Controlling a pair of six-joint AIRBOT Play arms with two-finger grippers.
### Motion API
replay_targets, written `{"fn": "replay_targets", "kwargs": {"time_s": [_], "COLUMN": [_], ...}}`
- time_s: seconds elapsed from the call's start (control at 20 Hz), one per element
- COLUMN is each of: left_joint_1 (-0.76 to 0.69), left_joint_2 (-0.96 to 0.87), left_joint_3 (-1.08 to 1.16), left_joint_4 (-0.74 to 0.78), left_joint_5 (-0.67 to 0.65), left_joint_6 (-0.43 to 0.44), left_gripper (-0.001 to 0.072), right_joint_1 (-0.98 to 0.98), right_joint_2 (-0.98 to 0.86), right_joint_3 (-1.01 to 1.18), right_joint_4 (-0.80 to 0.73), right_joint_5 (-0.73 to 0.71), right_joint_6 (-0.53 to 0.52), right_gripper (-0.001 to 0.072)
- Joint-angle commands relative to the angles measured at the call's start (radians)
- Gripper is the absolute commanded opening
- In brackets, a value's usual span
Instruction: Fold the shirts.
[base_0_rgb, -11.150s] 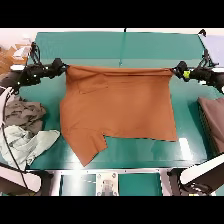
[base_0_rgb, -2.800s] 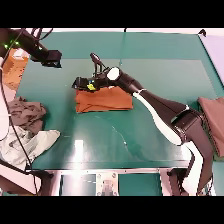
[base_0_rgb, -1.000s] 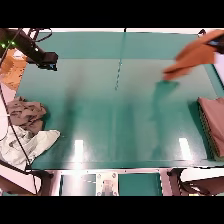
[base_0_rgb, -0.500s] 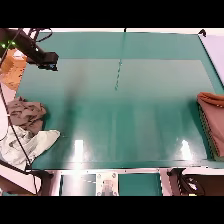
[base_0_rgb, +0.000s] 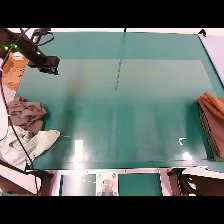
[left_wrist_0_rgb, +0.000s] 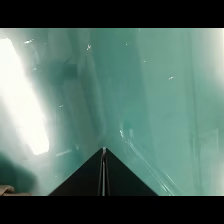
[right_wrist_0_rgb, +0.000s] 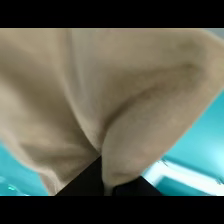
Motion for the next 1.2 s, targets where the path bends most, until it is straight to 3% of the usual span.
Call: {"fn": "replay_targets", "kwargs": {"time_s": [0.0,0.05,0.1,0.2,0.3,0.35,0.4,0.7,0.9,1.15], "left_joint_1": [0.0,0.0,0.0,0.0,0.0,0.0,0.0,-0.001,-0.032,-0.094], "left_joint_2": [0.0,0.0,0.0,0.0,0.003,0.009,0.021,0.162,0.323,0.595], "left_joint_3": [-0.002,-0.002,-0.002,-0.002,-0.001,0.0,0.0,-0.029,-0.263,-0.734], "left_joint_4": [-0.001,-0.002,-0.003,-0.009,-0.017,-0.02,-0.023,-0.023,-0.026,-0.024], "left_joint_5": [-0.013,-0.013,-0.011,-0.006,0.004,0.013,0.02,0.022,0.013,0.124], "left_joint_6": [0.0,0.0,0.0,0.0,0.001,0.001,0.001,-0.05,-0.071,-0.109], "left_gripper": [0.0025,0.0025,0.0025,0.0025,0.0024,0.0024,0.0024,0.0023,0.0023,0.0023], "right_joint_1": [-0.003,-0.003,-0.003,0.001,0.032,0.06,0.094,0.426,0.699,0.972], "right_joint_2": [0.012,0.008,0.003,-0.004,-0.014,-0.016,-0.015,0.032,0.204,0.426], "right_joint_3": [-0.158,-0.183,-0.198,-0.19,-0.142,-0.109,-0.078,-0.048,-0.347,-0.726], "right_joint_4": [-0.201,-0.224,-0.237,-0.235,-0.176,-0.109,-0.045,0.24,0.253,0.319], "right_joint_5": [-0.005,-0.008,-0.007,-0.011,-0.029,-0.053,-0.085,-0.255,-0.383,-0.571], "right_joint_6": [0.027,0.027,0.028,0.053,0.076,0.075,0.062,-0.03,-0.076,-0.063], "right_gripper": [0.0022,0.0241,0.0575,0.0604,0.057,0.0319,0.0004,0.0009,0.0009,0.001]}}
